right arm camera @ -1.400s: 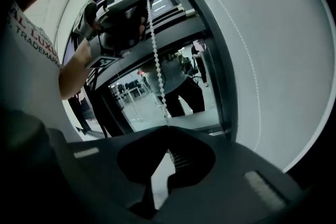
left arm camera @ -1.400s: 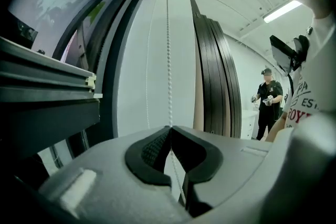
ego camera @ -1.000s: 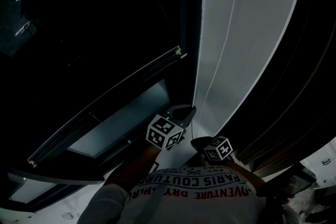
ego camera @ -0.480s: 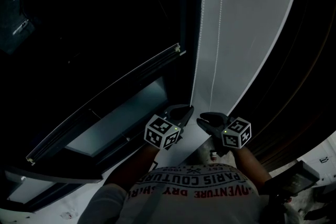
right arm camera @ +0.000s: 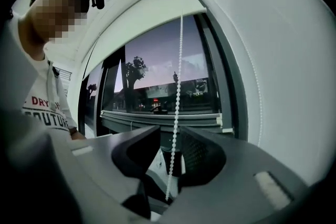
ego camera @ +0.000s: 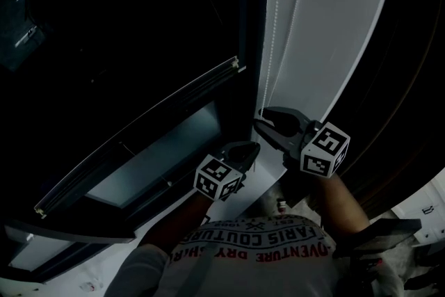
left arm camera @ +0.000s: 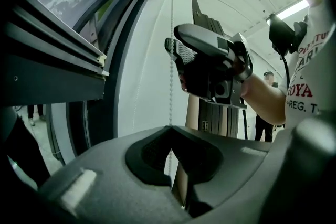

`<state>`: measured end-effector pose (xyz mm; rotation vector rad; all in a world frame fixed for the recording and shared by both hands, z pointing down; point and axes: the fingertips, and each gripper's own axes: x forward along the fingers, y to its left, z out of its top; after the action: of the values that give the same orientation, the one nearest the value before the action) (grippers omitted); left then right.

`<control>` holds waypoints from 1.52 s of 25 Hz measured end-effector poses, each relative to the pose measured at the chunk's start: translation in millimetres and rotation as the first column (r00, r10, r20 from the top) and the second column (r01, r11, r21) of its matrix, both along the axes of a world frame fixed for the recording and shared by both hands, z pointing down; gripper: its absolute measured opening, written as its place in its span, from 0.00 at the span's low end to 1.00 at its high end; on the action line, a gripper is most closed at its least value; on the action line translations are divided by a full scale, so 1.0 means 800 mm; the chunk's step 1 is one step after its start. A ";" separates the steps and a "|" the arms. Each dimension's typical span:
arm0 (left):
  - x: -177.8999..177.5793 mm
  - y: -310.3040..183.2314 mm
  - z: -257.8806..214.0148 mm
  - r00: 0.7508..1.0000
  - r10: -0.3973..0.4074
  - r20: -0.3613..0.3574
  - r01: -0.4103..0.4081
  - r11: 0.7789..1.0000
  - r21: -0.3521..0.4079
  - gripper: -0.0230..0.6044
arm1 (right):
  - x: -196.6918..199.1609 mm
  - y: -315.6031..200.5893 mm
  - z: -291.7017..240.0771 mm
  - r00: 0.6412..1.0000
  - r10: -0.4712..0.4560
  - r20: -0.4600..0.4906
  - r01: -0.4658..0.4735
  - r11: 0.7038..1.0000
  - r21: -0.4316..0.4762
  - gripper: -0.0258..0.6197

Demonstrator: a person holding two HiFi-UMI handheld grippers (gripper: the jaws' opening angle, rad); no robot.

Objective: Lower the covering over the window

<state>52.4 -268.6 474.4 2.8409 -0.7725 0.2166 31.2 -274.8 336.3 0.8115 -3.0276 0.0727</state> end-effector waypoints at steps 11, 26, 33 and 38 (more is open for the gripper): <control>-0.004 0.002 -0.003 1.000 -0.005 -0.019 0.006 0.999 0.032 0.05 | -0.002 -0.002 -0.020 0.998 0.038 0.049 -0.040 0.998 0.039 0.05; -0.011 0.017 0.124 0.989 0.017 0.147 0.001 0.992 -0.125 0.05 | -0.006 0.001 0.107 0.994 0.076 -0.078 -0.083 0.992 -0.098 0.05; -0.015 0.042 0.191 0.973 0.059 0.221 -0.016 0.981 -0.191 0.05 | -0.013 0.014 0.187 0.985 0.043 -0.166 -0.076 0.977 -0.197 0.05; -0.017 0.051 0.216 0.970 0.072 0.234 -0.013 0.970 -0.242 0.05 | -0.013 0.024 0.211 0.981 0.031 -0.191 -0.076 0.970 -0.232 0.05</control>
<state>39.2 -227.7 647.1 2.6323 -0.6760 0.6274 20.4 -255.8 505.2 0.8274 -2.7527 0.3343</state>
